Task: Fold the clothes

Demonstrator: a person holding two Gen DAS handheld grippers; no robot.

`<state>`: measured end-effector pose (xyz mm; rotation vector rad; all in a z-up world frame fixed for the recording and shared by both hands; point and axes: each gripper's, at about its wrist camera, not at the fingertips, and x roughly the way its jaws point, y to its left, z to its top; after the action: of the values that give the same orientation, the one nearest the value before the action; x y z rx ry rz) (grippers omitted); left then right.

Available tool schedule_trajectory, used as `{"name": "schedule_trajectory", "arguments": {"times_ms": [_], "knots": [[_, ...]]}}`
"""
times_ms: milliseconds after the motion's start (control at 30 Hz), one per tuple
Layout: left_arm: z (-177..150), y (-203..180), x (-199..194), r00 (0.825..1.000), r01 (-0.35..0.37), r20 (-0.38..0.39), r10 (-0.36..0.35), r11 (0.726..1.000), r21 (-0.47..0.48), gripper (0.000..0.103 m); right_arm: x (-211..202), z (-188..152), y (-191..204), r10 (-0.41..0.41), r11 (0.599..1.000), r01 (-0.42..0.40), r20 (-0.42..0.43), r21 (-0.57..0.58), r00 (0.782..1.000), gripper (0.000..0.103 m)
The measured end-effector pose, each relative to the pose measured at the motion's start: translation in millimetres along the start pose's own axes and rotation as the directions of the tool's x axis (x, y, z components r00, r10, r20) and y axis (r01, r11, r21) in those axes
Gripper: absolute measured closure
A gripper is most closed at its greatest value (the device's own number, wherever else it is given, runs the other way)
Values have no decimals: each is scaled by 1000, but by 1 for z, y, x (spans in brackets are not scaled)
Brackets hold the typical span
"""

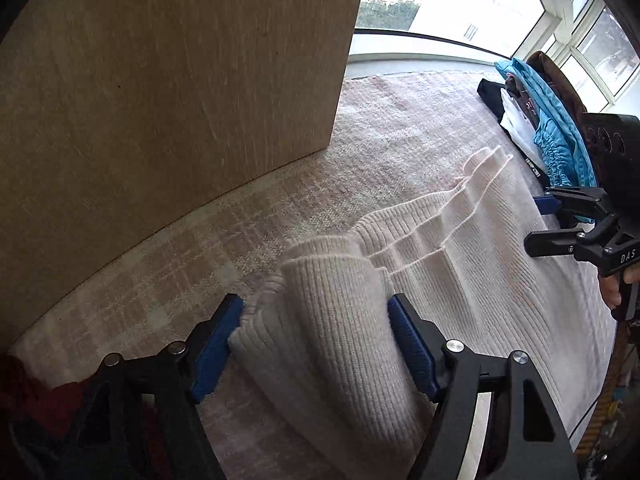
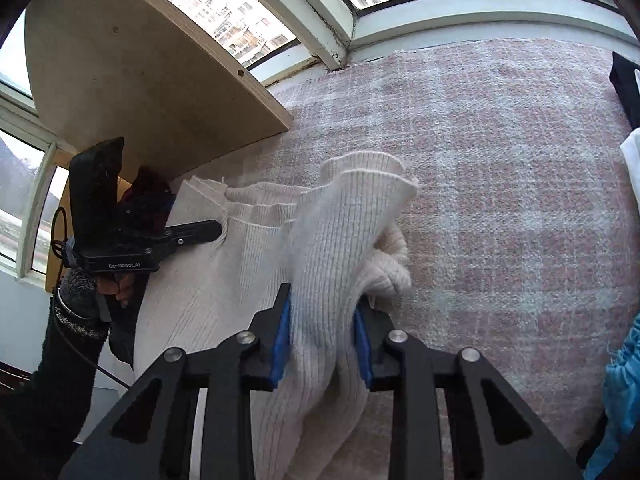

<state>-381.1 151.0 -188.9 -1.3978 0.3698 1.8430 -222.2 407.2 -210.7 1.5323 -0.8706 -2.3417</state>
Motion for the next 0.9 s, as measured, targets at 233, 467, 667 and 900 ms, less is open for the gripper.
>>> {"name": "schedule_trajectory", "arguments": {"times_ms": [233,467,667,900], "knots": [[-11,8,-32,979,195,70,-191,979,-61,69,-48,-11,31,15,998,-8,109,-63,994,83],[-12,-7,-138,942,233,245,-230,972,15,72,-144,-34,127,-63,940,153,286,-305,956,84],[-48,-47,-199,919,198,321,-229,972,126,80,-177,-124,162,-178,859,318,351,-400,920,84],[-95,-80,-185,940,209,239,-244,965,161,69,-145,-161,119,-268,872,362,299,-328,916,84]]}}
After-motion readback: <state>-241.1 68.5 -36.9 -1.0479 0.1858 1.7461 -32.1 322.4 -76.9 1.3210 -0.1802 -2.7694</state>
